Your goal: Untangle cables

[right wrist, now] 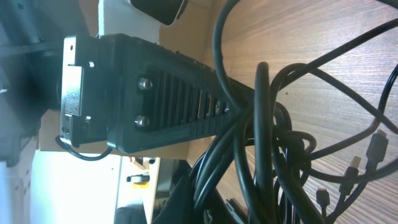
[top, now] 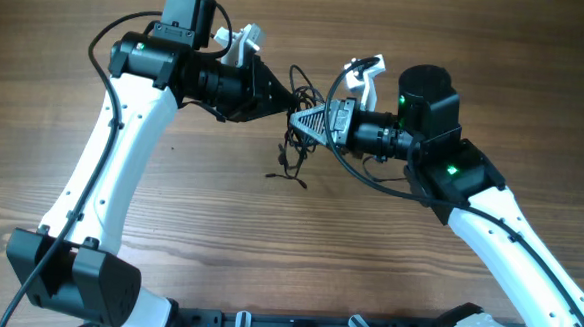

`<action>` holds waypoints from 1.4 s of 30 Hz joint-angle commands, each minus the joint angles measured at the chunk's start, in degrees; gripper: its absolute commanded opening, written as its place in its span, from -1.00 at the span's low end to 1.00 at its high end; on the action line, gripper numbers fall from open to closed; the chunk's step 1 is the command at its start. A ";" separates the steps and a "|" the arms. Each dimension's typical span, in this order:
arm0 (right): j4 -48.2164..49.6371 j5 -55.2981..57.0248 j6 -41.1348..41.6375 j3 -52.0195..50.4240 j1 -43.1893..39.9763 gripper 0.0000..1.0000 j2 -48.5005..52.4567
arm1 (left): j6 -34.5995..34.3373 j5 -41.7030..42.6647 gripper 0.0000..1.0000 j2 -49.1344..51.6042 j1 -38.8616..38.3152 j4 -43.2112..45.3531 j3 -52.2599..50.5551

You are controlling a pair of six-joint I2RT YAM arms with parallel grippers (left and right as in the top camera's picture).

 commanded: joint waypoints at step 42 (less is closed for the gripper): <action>-7.80 8.74 -8.96 0.57 -0.70 -0.92 0.11 | -1.29 6.19 -0.92 -0.39 13.09 -10.12 0.68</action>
